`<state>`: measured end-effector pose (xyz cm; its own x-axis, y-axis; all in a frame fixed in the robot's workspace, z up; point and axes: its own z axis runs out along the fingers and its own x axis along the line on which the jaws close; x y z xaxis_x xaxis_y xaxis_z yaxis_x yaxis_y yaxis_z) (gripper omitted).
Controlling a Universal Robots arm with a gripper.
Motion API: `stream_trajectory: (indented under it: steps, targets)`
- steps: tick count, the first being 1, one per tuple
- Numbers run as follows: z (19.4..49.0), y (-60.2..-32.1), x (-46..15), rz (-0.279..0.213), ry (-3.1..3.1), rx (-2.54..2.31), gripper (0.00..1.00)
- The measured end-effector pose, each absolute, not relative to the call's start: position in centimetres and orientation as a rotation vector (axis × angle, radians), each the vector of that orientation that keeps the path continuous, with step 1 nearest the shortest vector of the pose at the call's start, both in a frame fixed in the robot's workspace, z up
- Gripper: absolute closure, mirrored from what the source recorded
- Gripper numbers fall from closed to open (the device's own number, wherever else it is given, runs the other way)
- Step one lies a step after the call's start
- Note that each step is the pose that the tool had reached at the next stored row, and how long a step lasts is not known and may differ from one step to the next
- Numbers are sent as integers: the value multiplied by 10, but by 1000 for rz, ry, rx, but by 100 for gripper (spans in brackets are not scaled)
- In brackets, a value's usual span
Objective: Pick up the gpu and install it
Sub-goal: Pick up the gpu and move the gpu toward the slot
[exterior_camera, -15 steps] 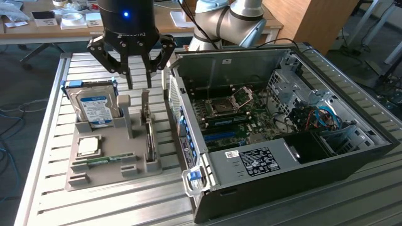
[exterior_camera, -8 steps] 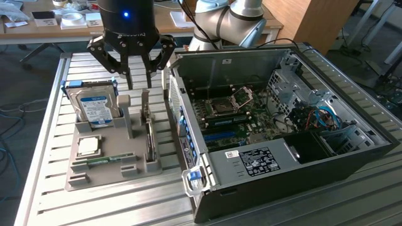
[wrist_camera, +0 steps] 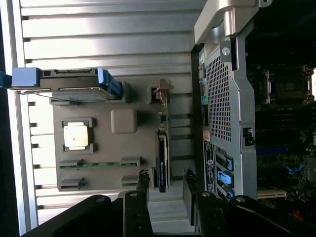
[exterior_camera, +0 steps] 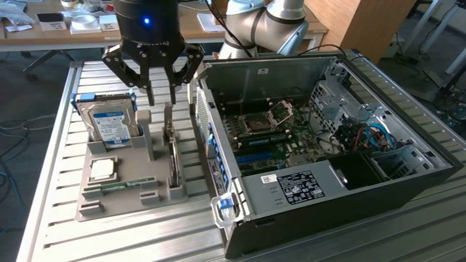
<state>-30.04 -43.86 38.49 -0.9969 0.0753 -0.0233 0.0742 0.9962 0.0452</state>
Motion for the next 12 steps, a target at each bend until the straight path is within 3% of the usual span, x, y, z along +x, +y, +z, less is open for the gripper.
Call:
stream_trajectory:
  steps: [12]
  targets:
    - [365, -439, -300, 69, 3114, 117, 58]
